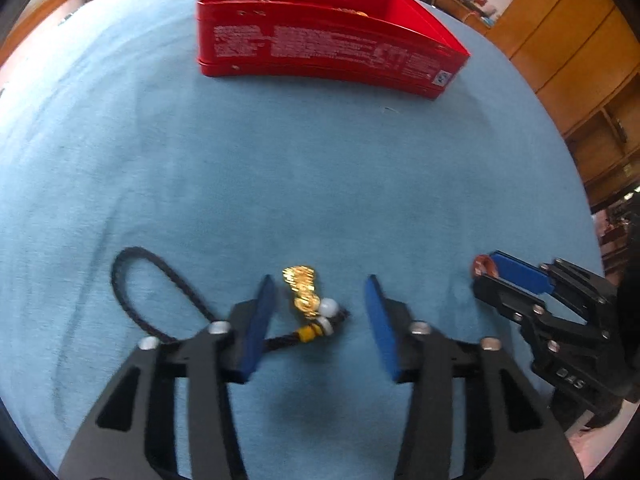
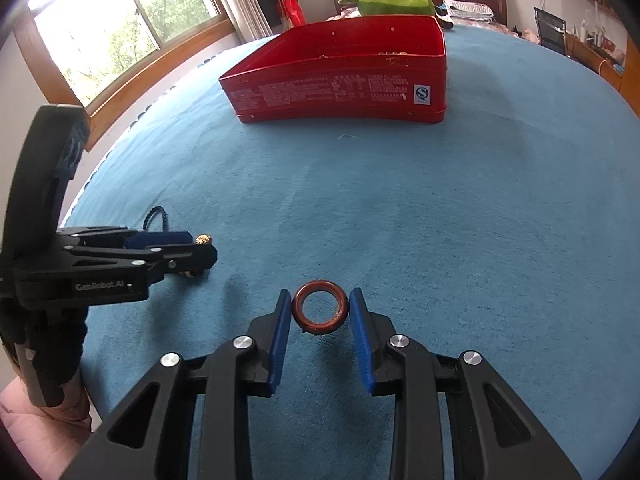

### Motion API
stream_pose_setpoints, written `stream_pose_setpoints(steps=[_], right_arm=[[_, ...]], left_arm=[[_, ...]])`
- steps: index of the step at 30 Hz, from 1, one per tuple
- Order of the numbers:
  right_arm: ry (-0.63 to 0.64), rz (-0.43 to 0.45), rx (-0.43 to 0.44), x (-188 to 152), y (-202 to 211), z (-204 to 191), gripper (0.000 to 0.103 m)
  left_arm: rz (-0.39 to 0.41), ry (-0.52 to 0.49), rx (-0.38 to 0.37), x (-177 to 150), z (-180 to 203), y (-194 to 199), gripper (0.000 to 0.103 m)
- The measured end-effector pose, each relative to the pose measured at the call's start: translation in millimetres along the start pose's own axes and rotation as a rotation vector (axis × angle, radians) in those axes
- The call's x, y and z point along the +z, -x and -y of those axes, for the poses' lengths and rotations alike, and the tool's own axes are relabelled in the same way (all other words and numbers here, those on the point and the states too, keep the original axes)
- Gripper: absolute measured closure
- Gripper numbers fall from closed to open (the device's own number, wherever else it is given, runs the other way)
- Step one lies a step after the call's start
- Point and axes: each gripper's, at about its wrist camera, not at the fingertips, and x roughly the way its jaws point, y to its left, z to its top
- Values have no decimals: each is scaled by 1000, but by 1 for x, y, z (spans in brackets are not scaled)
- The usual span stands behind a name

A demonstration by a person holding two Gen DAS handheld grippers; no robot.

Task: Organize jewelry
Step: 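Close the left tool on the gold charm of the black cord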

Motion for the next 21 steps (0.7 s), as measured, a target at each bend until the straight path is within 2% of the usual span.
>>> stream_pose_setpoints(steps=[2, 6, 10, 12, 21], right_arm=[[-2, -1, 4, 0, -1, 1, 73], [-5, -3, 11, -1, -3, 3, 73], [-3, -3, 12, 1, -4, 3, 73], [-3, -2, 13, 1, -4, 3, 73], [4, 15, 13, 3, 3, 2, 73]], left_arm=[[-3, 0, 1, 1, 1, -3, 68], [3, 9, 34, 2, 2, -6, 84], [15, 5, 44, 1, 3, -6, 85], [31, 5, 51, -1, 3, -3, 97], [58, 17, 20, -5, -3, 10, 98]])
